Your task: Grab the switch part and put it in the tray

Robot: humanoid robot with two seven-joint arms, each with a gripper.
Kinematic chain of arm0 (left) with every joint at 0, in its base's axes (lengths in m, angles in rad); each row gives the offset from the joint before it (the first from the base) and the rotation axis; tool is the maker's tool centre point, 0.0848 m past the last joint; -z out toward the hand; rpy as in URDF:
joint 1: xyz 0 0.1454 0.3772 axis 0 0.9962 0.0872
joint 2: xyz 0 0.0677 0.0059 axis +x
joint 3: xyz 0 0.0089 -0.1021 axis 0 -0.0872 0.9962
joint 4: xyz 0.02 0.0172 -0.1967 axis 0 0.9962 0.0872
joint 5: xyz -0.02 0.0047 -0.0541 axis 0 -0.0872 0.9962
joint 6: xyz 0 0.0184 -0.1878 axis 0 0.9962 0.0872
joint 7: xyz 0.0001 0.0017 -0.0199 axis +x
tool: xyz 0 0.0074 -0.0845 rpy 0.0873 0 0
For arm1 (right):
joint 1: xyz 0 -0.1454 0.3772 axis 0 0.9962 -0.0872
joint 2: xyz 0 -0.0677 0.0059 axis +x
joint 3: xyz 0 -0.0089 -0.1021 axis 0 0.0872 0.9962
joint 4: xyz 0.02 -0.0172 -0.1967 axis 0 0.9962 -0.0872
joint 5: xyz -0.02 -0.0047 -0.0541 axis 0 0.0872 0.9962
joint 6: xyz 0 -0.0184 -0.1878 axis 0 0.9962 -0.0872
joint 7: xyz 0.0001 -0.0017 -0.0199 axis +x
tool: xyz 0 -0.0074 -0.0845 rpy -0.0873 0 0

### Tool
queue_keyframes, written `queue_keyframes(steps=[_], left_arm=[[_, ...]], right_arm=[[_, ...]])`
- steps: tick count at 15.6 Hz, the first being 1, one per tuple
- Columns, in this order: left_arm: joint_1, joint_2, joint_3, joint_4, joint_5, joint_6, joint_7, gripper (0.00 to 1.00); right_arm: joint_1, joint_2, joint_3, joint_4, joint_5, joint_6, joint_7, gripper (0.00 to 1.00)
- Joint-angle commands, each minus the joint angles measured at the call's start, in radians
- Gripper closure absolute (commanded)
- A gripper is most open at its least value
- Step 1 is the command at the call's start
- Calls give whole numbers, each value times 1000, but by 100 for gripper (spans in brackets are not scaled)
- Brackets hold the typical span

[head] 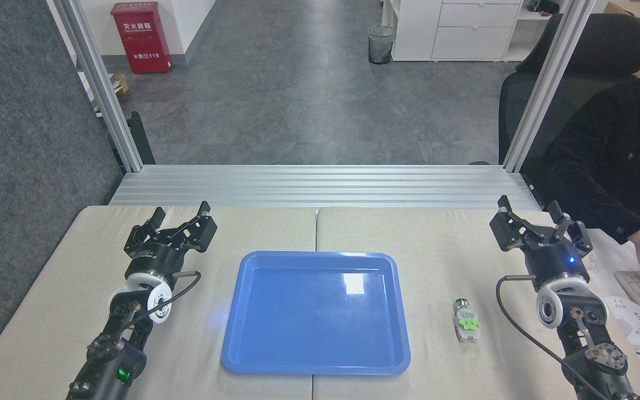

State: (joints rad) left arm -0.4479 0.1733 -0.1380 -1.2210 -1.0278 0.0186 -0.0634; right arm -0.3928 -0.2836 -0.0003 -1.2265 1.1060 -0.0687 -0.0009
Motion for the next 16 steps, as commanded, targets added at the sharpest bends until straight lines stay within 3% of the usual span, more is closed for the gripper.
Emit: queue_keyframes(steps=[1,16], left_arm=[[0,0,0,0,0,0,1,0],[0,0,0,0,0,0,1,0]], right_arm=[[-1,0,-17,-1,0,0,-1,1],[-14,0,-15,1,2,0,-1,1]])
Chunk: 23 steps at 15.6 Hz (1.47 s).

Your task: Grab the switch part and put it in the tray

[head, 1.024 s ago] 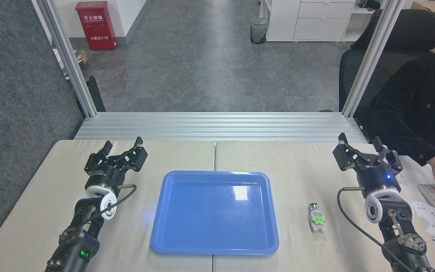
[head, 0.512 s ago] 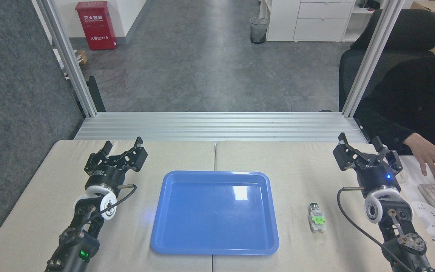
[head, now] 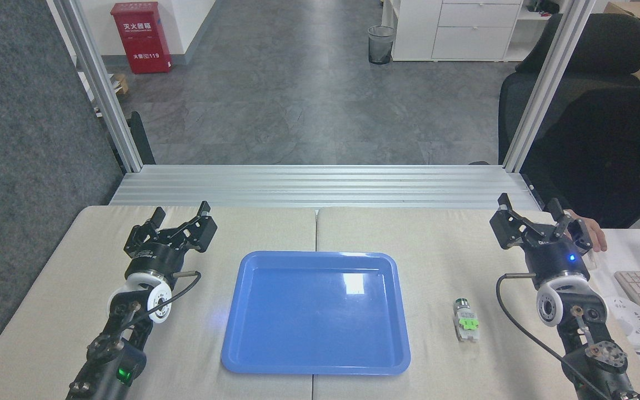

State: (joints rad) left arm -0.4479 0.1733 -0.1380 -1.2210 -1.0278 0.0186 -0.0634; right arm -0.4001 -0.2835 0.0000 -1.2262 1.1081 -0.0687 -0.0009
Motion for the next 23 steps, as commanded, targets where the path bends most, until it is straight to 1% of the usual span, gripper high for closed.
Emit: queue_keyframes(steps=[1,23], left_arm=[[0,0,0,0,0,0,0,0],[0,0,0,0,0,0,0,0]], right_arm=[[-8,0,-15,1,-1,0,-1,1],[-10,0,-8,1,1,1,-1,1]])
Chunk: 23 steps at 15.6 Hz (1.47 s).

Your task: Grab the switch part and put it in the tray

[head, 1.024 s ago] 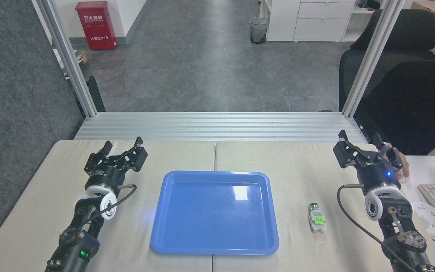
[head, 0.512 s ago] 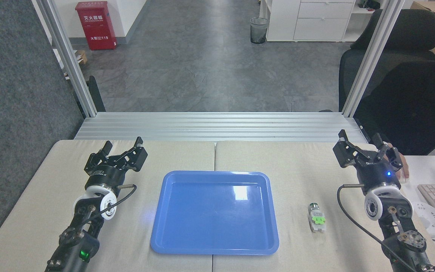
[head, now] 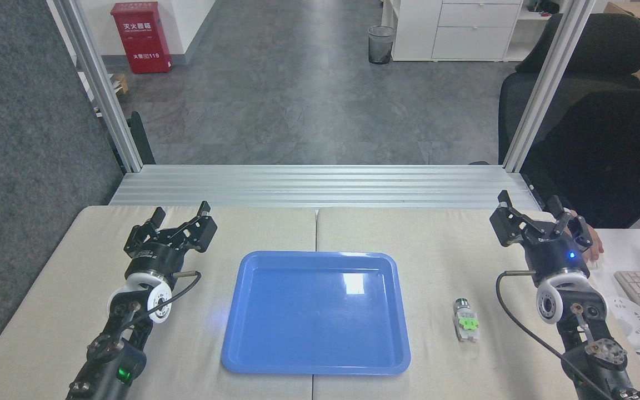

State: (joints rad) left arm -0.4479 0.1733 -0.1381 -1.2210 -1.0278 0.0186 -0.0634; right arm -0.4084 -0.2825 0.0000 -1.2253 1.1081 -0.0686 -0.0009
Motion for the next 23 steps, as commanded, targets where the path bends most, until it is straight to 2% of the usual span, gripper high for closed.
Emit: queue_keyframes(steps=[1,5,7,10,12,15,18,23], left_arm=[[0,0,0,0,0,0,1,0],[0,0,0,0,0,0,1,0],[0,0,0,0,0,0,1,0],[0,0,0,0,0,0,1,0],[0,0,0,0,0,0,1,0],[0,0,0,0,0,0,1,0],[0,0,0,0,0,0,1,0],[0,0,0,0,0,0,1,0]], right_arm=[[-1,0,-8,0,1,1,-1,1],[2,0,-3,0,-1,0,-1,1],[14,2,37,-2,1,1,9,1],[83,-1,129,-60,2,1,145,1],[144,3,133,-82,2,1,174,1],[187,6,167,-80,2,9,180,1],[220,61,175,-79,4,45,179,1],[266,117,205,-79,6,107,180,2]])
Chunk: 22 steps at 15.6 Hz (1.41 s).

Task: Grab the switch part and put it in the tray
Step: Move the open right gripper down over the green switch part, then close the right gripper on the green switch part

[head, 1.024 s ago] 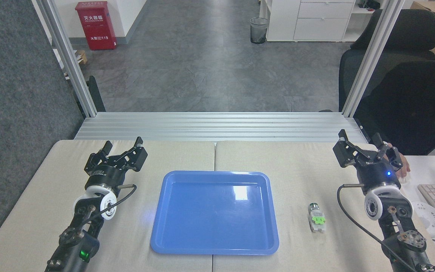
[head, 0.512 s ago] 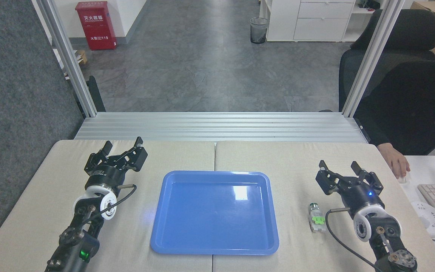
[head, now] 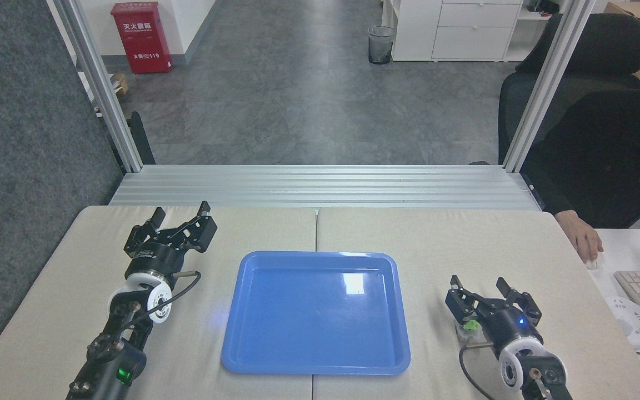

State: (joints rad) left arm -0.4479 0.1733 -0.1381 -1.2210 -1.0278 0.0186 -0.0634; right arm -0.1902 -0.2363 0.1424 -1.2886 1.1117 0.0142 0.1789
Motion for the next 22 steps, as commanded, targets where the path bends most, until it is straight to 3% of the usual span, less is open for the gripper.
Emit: queue_keyframes(steps=[1,12,18,20,22], left_arm=[[0,0,0,0,0,0,0,0],[0,0,0,0,0,0,0,0],[0,0,0,0,0,0,0,0],[0,0,0,0,0,0,0,0],[0,0,0,0,0,0,0,0]], right_arm=[[54,71,78,-15,3,32,1,5],[67,38,83,1,72,72,7,10],[64,0,82,28,74,93,5,11],[67,3,83,35,74,95,7,15],[66,6,83,35,73,95,7,32]])
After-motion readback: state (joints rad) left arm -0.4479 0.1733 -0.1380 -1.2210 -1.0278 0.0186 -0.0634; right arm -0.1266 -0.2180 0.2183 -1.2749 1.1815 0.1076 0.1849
